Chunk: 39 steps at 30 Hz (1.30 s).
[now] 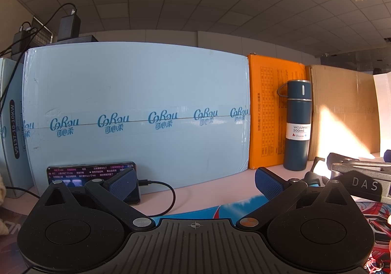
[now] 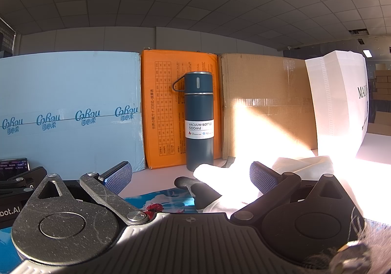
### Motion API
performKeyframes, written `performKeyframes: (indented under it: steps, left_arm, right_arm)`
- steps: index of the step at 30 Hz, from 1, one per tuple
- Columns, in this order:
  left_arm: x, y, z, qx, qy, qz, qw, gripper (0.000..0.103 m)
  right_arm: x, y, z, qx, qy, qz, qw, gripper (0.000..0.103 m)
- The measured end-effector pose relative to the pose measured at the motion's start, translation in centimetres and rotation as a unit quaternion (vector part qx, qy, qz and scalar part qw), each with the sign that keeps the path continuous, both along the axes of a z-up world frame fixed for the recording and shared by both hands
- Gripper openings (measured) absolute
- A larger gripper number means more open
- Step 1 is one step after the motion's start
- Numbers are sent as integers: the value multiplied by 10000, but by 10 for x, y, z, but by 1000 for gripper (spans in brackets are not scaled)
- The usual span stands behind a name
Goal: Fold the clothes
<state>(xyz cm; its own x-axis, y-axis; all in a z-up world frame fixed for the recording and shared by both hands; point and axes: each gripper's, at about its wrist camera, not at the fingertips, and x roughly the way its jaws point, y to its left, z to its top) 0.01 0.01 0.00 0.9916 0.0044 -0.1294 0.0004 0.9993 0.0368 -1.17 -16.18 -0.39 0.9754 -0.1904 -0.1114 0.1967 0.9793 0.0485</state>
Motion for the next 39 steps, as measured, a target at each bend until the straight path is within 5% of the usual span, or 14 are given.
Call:
performKeyframes:
  steps: [14, 23, 35, 39]
  left_arm:
    - [2, 1, -1, -44, 33, -21, 10000, 103]
    - [0, 7, 0, -250, -69, -294, 9992, 103]
    - [-26, 8, 2, -325, -743, -388, 9960, 103]
    - [-41, 21, 4, -607, -899, -162, 9940, 103]
  right_arm:
    - [-1, 0, 1, 1, -17, -10, 10000, 103]
    - [-22, 3, 4, -69, -645, -101, 9978, 103]
    - [-47, -18, 5, 682, -1280, -124, 9894, 103]
    - [-56, -25, 4, 1053, -1460, -174, 9835, 103]
